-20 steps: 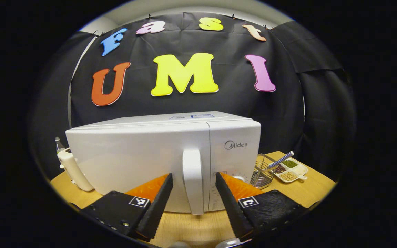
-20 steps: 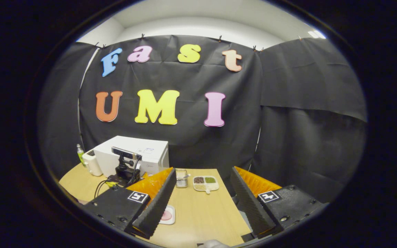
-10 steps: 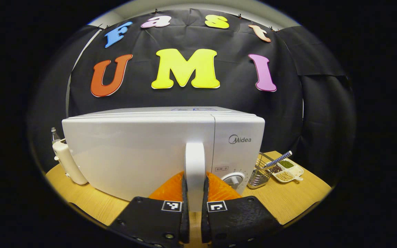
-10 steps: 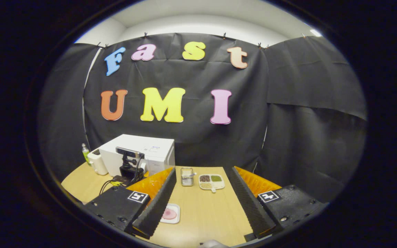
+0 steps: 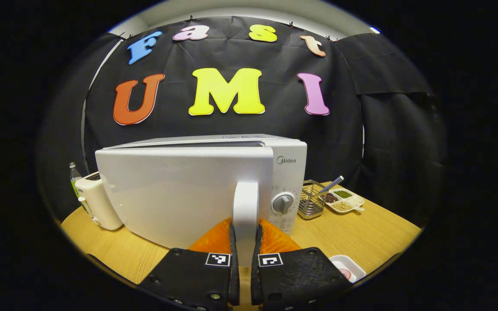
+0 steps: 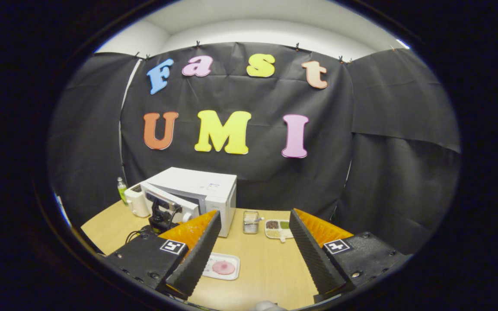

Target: Open the microwave oven with the left hand, put the food in, and close the microwave oven.

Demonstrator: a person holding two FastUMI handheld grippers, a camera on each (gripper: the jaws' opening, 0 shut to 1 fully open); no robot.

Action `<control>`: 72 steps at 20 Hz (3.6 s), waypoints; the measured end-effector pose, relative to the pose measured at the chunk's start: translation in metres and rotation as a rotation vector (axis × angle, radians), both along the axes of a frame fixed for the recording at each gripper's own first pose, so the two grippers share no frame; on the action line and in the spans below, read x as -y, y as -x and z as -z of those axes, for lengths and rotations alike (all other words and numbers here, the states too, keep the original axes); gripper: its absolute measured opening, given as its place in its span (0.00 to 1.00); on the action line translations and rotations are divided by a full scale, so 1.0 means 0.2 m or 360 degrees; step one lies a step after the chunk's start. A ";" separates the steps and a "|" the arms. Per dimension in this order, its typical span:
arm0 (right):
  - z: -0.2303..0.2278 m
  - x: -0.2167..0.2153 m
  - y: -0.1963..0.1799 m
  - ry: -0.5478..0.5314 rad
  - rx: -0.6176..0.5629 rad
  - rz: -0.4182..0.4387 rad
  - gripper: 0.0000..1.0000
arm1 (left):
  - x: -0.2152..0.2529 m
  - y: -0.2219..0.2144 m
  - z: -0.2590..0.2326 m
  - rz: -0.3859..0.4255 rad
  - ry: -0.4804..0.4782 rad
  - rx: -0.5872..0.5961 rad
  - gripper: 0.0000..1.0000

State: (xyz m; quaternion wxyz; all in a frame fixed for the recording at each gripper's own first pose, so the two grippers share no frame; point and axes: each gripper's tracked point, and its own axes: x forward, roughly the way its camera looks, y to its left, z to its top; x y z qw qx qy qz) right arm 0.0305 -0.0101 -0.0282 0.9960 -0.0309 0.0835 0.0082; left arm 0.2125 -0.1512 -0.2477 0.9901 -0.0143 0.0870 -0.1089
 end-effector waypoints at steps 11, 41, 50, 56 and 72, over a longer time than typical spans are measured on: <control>0.05 -0.27 0.20 -0.0001 -0.0004 -0.0179 1.00 | -0.46 0.52 0.05 -0.0140 -0.0085 -0.0067 0.09; 0.05 -0.55 0.22 -0.0057 0.0006 -0.0402 1.00 | -1.41 0.96 0.04 -0.0582 -0.0151 -0.0124 0.96; 0.14 -0.55 0.21 -0.0024 -0.0029 -0.0389 1.00 | -1.80 1.06 0.01 -0.0790 -0.0168 -0.0130 0.96; 0.37 -0.46 0.13 -0.0030 -0.0126 -0.0358 1.00 | -1.74 1.21 -0.10 -0.0792 -0.0166 -0.0105 0.96; 1.81 -0.11 -0.50 -0.0579 -0.1206 -0.0494 0.67 | -1.11 1.16 -0.58 -0.0783 -0.0180 -0.0043 0.96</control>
